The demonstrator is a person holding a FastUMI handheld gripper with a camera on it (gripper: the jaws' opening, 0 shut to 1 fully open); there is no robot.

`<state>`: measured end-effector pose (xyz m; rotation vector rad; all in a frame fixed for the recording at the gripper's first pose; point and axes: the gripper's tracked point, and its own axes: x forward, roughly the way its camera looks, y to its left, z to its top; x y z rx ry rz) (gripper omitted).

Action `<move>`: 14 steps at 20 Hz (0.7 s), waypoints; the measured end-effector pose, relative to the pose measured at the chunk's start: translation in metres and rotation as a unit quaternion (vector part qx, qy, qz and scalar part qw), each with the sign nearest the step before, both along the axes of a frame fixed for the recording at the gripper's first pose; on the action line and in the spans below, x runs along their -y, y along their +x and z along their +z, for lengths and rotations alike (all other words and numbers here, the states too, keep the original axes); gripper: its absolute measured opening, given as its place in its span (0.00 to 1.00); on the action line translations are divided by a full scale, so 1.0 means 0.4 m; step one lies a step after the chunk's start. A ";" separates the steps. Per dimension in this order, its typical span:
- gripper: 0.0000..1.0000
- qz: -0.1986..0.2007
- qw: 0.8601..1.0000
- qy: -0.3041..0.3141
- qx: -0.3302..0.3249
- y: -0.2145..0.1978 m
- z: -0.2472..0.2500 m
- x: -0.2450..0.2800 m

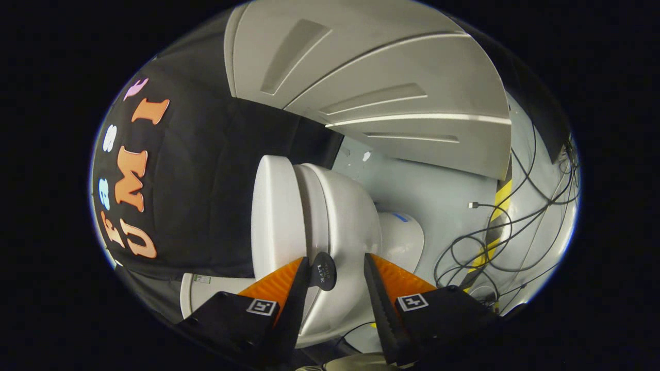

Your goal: Open the toilet lid.

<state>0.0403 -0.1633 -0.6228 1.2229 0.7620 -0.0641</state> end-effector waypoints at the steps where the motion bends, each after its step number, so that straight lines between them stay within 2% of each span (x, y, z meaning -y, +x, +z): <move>1: 0.62 0.007 1.000 0.011 0.000 -0.001 -0.006 -0.007; 3: 0.44 0.014 1.000 0.020 -0.001 0.012 -0.020 -0.010; 7: 0.44 0.033 0.999 0.042 0.008 0.034 -0.026 -0.029; 10: 0.23 0.034 0.998 0.060 0.015 0.041 -0.013 -0.029; 12: 0.24 0.044 0.997 0.064 0.027 0.039 -0.005 -0.026; 13: 0.17 0.033 0.997 0.070 0.027 0.037 0.007 -0.013; 14: 0.11 0.042 0.997 0.063 0.033 0.047 -0.001 -0.028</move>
